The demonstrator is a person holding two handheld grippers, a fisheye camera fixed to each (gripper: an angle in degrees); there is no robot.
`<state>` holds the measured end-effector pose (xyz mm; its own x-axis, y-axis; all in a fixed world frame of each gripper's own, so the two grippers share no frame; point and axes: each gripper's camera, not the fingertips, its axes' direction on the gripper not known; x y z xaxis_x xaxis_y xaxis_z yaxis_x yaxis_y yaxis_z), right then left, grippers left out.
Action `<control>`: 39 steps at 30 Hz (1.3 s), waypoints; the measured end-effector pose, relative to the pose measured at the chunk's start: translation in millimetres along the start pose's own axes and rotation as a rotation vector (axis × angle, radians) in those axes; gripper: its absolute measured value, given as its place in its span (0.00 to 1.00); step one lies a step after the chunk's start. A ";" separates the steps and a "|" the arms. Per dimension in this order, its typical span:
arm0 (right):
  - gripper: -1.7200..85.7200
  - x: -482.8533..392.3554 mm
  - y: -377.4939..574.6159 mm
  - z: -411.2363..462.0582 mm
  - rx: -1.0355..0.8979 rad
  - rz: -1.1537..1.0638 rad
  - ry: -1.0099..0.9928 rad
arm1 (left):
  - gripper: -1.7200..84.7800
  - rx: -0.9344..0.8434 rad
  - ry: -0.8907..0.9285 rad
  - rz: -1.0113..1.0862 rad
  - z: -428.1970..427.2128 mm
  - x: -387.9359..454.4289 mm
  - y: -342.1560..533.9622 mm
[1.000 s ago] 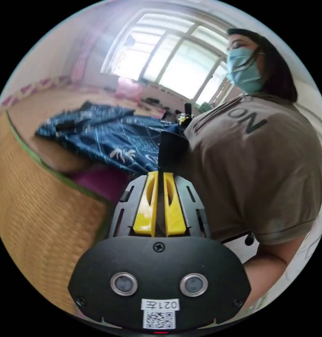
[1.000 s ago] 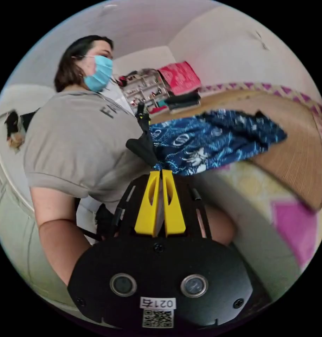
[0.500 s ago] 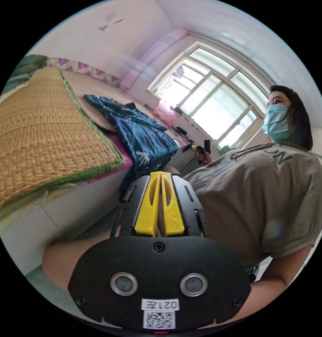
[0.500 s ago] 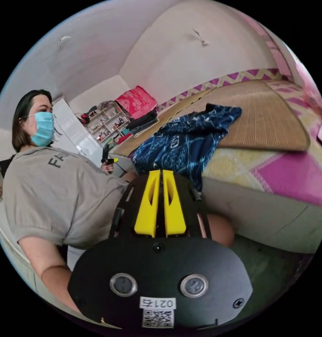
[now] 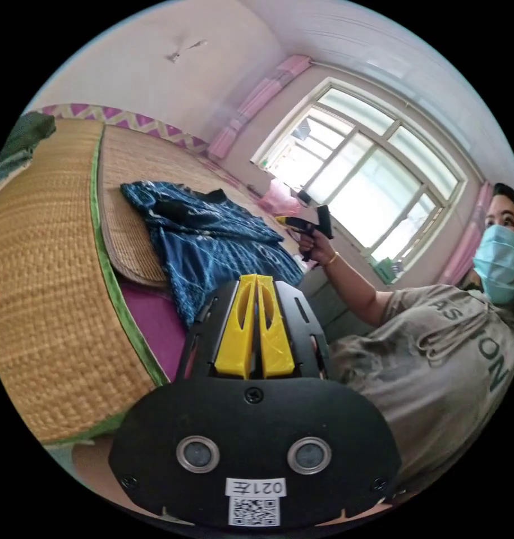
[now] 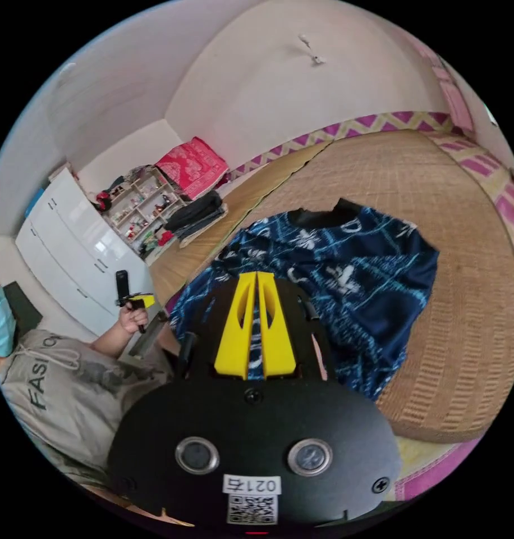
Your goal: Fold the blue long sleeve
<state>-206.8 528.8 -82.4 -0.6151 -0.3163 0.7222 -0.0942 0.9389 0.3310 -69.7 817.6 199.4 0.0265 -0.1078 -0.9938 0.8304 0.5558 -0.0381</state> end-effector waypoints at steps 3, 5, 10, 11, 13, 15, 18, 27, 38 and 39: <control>0.08 7.3 -38.6 11.6 -0.026 -0.035 0.228 | 0.09 0.011 -0.107 0.009 12.9 -14.0 -39.5; 0.08 19.4 -59.7 26.8 -0.109 -0.040 0.387 | 0.11 -0.011 -0.232 0.028 25.9 -36.6 -83.0; 0.10 73.2 -96.6 47.3 -0.214 -0.021 0.696 | 0.12 -0.135 -0.401 0.014 73.6 -109.7 -174.4; 0.12 89.4 -104.3 49.7 -0.237 -0.021 0.688 | 0.12 -0.173 -0.427 0.005 87.9 -131.9 -193.7; 0.14 118.2 -114.8 52.2 -0.281 0.010 0.630 | 0.14 -0.237 -0.480 -0.020 107.4 -166.0 -215.9; 0.15 159.3 -123.2 49.9 -0.326 0.079 0.496 | 0.14 -0.293 -0.526 -0.041 119.2 -197.4 -227.7; 0.14 199.5 -124.3 46.9 -0.352 0.162 0.349 | 0.15 -0.330 -0.393 -0.092 122.7 -236.8 -227.6; 0.02 233.9 -132.9 68.2 -0.399 0.233 0.053 | 0.02 -0.381 -0.155 -0.234 154.3 -301.3 -212.0; 0.02 233.1 -224.1 54.2 -0.317 0.200 0.129 | 0.01 -0.280 -0.207 -0.201 91.9 -322.7 -277.1; 0.02 228.5 -241.8 60.2 -0.318 0.171 0.155 | 0.01 -0.283 -0.223 -0.196 89.7 -324.3 -284.0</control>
<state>-371.7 237.7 -34.0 -0.4734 -0.1983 0.8582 0.2613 0.8988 0.3518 -264.2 620.7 541.8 0.0289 -0.3925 -0.9193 0.6470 0.7084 -0.2821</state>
